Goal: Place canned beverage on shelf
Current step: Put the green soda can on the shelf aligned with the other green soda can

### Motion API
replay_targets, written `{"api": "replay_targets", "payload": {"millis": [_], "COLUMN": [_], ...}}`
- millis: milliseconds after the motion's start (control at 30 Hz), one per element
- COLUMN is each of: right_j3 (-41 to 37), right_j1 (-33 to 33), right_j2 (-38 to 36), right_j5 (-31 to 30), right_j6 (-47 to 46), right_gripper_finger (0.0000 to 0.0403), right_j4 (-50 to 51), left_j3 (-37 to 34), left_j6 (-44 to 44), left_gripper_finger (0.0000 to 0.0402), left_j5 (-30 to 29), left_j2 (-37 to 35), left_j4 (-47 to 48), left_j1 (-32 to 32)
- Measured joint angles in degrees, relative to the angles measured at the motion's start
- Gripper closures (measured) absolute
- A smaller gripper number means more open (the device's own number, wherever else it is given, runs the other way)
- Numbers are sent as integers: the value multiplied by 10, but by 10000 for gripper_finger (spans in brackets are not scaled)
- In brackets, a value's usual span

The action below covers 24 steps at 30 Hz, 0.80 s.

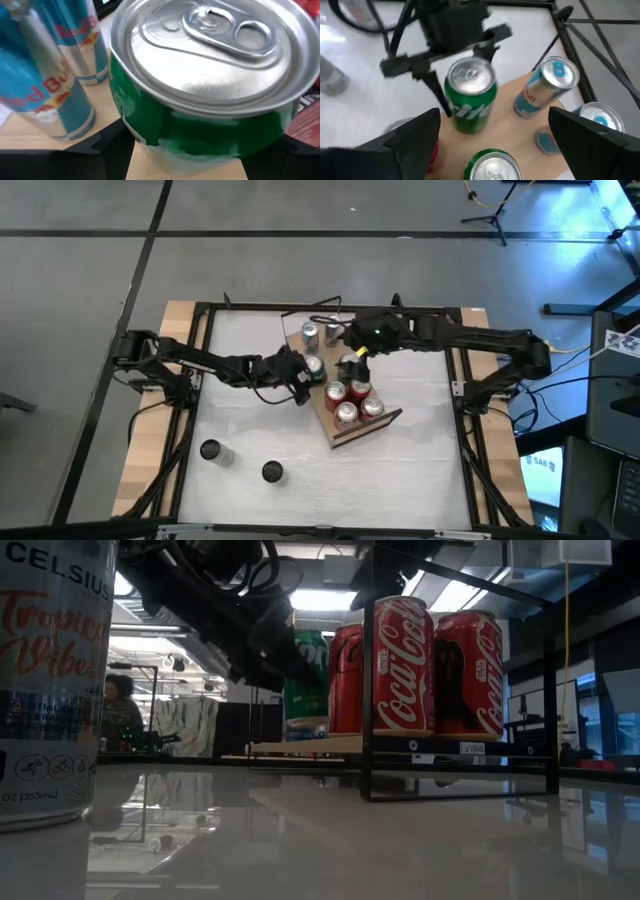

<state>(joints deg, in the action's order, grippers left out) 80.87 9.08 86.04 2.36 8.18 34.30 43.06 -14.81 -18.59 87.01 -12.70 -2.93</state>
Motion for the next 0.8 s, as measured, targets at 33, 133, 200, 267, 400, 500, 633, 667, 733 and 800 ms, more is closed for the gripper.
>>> {"api": "replay_targets", "payload": {"millis": [33,133,200,267,400,500,633,667,733,800], "right_j3": [-3,-4,-4,-4,-4,-4,-4,-4,-4,-4], "right_j1": [0,0,-1,-1,-1,-1,-1,-1,-1,-1], "right_j2": [-5,-12,-13,-13,-13,-13,-13,-12,-11,-11], "right_j5": [-3,-3,-3,-3,-3,-3,3,3,3,5], "right_j6": [-7,-19,-19,-19,-19,-19,-19,-19,-19,-19], "right_gripper_finger": [38,38,38,38,38,38,38,38,38,38], "right_j4": [-4,-6,-11,-17,-18,-19,-24,-28,-34,-36], "left_j3": [0,1,1,1,1,1,1,1,1,1], "left_j6": [0,-1,-2,-2,-2,-1,-1,-1,-1,-1], "left_gripper_finger": [129,129,129,129,128,127,126,126,126,124], "left_j5": [1,1,0,0,2,3,3,5,15,16], "left_j2": [3,15,26,36,52,57,57,57,57,57], "left_j4": [-1,-7,-19,-28,-43,-57,-58,-61,-63,-62], "left_j1": [0,0,0,0,0,0,0,0,1,1]}}
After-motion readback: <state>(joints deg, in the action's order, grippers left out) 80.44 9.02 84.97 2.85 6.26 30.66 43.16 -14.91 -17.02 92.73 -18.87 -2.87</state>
